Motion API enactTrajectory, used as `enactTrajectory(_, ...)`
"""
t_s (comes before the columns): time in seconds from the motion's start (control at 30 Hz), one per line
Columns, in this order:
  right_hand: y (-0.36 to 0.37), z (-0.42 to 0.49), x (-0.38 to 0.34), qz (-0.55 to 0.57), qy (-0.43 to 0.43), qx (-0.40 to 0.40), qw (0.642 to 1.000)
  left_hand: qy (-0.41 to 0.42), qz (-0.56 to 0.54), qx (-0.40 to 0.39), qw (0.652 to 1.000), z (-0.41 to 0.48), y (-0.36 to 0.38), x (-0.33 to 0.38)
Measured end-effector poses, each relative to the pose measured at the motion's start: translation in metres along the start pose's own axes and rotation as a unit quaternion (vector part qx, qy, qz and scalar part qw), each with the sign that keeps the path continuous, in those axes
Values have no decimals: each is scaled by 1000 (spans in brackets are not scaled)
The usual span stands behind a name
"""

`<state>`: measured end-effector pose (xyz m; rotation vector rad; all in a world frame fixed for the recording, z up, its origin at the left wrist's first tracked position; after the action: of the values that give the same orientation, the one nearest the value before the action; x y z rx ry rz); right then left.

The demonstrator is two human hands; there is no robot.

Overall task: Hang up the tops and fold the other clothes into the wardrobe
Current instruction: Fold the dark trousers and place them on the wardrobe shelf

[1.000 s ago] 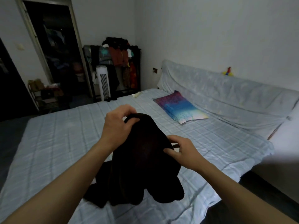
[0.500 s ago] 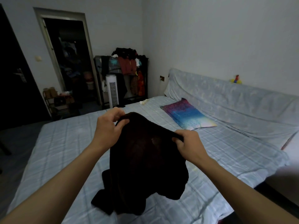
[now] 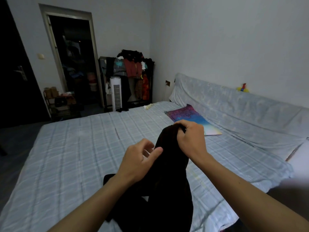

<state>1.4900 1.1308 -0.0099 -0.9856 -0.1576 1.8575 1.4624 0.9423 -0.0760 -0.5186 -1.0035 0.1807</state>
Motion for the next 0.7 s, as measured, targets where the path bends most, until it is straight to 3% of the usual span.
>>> enactTrajectory(0.13,0,0,-1,3,9,6,1000,15,157,16,987,-10,15,23)
enactTrajectory(0.5,-17,12,3,11,0,35,999,18,293,-37,955,-39,44,-5)
enactTrajectory(0.7,-27,15,18,21,16,48,999,-86,393,-117,908,-42,2,-74)
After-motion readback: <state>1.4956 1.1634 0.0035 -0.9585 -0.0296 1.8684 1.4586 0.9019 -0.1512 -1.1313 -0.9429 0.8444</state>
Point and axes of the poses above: each hand's wrist, its own z-axis towards the middle knuckle, its own y-axis out of the palm, x = y × z, the point moved 8 cm from there along z, towards the middle knuckle, and after that the axes turned 1 degree about -z, right-handed, at the moved point
